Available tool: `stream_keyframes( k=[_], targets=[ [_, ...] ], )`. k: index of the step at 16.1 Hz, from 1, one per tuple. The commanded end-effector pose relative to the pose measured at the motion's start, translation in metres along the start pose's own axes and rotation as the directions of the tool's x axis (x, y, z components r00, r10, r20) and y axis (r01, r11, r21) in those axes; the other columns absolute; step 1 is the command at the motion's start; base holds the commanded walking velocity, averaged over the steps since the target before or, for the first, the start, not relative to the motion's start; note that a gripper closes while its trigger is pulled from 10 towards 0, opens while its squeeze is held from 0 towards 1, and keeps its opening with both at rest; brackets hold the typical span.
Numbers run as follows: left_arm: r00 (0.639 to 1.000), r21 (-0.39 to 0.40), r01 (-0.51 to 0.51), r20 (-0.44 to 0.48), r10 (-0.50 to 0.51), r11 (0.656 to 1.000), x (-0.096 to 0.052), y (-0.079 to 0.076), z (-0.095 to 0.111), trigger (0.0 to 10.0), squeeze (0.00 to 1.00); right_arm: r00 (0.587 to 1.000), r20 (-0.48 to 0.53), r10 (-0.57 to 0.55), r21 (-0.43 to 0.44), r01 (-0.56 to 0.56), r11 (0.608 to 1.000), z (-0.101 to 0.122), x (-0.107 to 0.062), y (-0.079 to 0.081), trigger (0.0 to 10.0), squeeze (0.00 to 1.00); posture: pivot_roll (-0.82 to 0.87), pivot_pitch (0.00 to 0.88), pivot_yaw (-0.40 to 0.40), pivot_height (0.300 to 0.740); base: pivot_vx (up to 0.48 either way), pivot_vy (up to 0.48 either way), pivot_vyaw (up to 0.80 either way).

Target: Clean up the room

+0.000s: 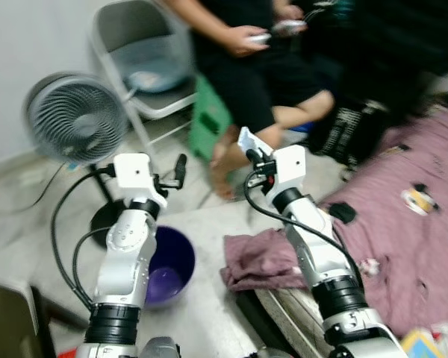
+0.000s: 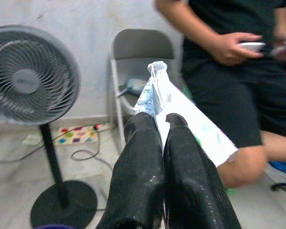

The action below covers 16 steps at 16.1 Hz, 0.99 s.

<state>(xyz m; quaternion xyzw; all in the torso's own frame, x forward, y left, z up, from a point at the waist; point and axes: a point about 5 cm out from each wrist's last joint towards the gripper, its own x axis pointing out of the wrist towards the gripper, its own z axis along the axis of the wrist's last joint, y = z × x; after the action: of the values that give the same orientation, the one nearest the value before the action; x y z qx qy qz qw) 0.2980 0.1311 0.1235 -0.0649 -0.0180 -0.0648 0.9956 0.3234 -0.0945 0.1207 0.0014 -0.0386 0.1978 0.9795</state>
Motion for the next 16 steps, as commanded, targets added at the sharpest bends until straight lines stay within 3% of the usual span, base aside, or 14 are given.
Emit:
stream_keyframes(
  k=[1,16],
  targets=[
    [1.000,0.015,-0.024,-0.013,0.024,1.000,0.0005,0.0027,-0.0012,10.0,0.00,1.000,0.023,0.009,-0.010,-0.009,1.000,0.0061,0.0026,0.0011,10.0,0.00,0.06,0.000,-0.036,0.740,0.000,0.000,0.80],
    [1.000,0.018,0.005,-0.015,-0.005,1.000,0.0023,0.0008,-0.0022,10.0,0.00,1.000,0.015,0.018,-0.036,-0.017,0.999,0.0048,0.0041,0.0025,10.0,0.00,0.06,0.000,-0.037,0.740,0.000,0.000,0.80]
  ],
)
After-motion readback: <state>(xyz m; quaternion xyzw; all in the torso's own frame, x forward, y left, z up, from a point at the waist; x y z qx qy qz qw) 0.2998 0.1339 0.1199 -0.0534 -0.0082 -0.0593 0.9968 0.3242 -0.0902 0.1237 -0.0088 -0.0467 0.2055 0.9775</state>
